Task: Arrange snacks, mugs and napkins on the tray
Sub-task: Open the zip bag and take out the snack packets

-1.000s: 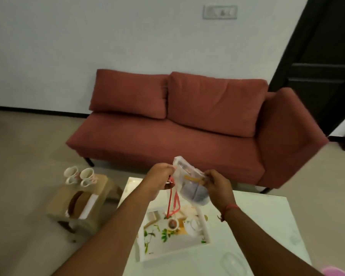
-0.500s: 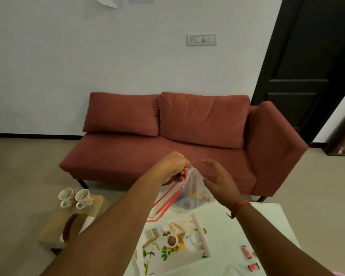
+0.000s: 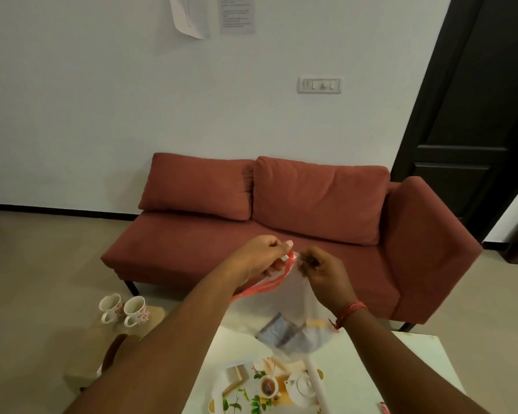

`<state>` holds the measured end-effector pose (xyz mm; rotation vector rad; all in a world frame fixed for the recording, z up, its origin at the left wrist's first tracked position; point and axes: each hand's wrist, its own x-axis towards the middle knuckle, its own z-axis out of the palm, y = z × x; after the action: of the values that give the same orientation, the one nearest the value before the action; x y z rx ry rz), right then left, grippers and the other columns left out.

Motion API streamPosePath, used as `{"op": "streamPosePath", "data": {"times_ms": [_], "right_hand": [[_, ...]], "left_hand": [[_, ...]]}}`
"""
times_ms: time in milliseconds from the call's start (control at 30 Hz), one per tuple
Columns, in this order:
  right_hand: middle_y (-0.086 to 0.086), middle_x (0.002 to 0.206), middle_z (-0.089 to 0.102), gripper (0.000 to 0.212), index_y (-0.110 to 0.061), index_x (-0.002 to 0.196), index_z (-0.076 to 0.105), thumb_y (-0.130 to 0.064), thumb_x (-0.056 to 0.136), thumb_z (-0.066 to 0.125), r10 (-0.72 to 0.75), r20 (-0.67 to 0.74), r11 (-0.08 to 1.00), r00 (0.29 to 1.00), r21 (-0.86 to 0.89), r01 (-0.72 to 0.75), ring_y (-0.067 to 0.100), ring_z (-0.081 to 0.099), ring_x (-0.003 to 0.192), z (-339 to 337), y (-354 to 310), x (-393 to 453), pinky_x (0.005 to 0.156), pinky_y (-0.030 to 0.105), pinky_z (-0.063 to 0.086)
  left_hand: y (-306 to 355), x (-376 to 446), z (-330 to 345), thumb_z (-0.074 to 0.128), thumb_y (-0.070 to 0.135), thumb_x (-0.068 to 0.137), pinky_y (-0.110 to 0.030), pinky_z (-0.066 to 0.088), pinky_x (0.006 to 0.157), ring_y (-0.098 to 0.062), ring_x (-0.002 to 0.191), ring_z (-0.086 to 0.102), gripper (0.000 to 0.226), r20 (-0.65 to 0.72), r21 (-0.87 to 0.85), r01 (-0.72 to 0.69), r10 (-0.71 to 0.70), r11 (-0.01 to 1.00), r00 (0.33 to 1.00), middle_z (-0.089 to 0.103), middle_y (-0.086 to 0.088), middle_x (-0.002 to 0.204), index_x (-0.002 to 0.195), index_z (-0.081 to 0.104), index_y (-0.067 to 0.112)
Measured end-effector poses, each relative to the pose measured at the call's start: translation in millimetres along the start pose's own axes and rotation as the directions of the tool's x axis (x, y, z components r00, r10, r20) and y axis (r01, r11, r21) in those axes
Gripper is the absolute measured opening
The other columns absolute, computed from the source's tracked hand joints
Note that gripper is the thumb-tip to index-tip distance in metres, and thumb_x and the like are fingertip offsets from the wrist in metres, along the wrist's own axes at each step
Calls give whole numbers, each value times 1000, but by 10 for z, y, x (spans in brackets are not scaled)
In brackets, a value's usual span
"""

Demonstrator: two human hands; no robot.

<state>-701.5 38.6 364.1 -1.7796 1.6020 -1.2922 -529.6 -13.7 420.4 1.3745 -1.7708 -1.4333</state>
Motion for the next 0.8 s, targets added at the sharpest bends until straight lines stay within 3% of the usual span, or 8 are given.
{"op": "streamPosePath", "data": {"times_ms": [100, 167, 400, 533, 733, 800], "right_hand": [[-12, 67, 64, 24, -26, 79, 63, -4, 89, 65, -14, -36, 999, 999, -45, 13, 3, 60, 65, 0, -17, 49, 62, 22, 50], [-12, 66, 64, 20, -24, 78, 63, -8, 89, 65, -9, -59, 999, 998, -51, 6, 3, 60, 64, -6, -23, 74, 62, 24, 50], [-11, 75, 66, 15, -24, 84, 64, -10, 90, 64, -4, -31, 997, 999, -74, 2, 2, 60, 72, -108, -68, 172, 66, 22, 50], [-12, 91, 69, 10, -22, 97, 68, -16, 91, 64, -60, 4, 997, 998, -57, 60, 3, 63, 86, -197, -122, 252, 75, 23, 53], [-16, 83, 69, 20, -31, 83, 67, -11, 87, 69, -59, -29, 994, 998, -93, 56, -1, 64, 81, -249, -146, 354, 72, 20, 52], [-16, 83, 70, 18, -30, 82, 67, -12, 87, 70, -66, -45, 992, 997, -113, 61, -1, 64, 80, -256, -137, 378, 72, 23, 54]], "left_hand": [[-80, -13, -83, 67, 35, 89, -17, 48, 58, 1, 57, 57, 20, -26, 176, -181, 188, 968, 982, 68, 10, 65, 78, 66, 19], [-90, -21, -96, 70, 34, 86, -14, 48, 59, 2, 63, 59, 13, -17, 282, -269, 285, 921, 958, 70, 10, 72, 80, 69, 22], [-27, 75, 1, 69, 28, 88, -10, 45, 60, 1, 72, 60, 5, -108, 380, -433, 505, 817, 857, 68, 13, 76, 83, 70, 29], [-1, 147, 50, 66, 29, 86, -15, 46, 62, 3, 74, 59, 5, -109, 479, -429, 537, 766, 836, 67, 16, 78, 88, 70, 32], [34, 227, 125, 66, 30, 89, -4, 41, 61, 16, 74, 56, 14, -112, 512, -433, 557, 742, 823, 66, 19, 84, 102, 72, 28], [54, 235, 125, 64, 31, 89, -7, 42, 61, 9, 73, 58, 16, -101, 524, -435, 561, 732, 822, 69, 16, 88, 103, 72, 28]]}}
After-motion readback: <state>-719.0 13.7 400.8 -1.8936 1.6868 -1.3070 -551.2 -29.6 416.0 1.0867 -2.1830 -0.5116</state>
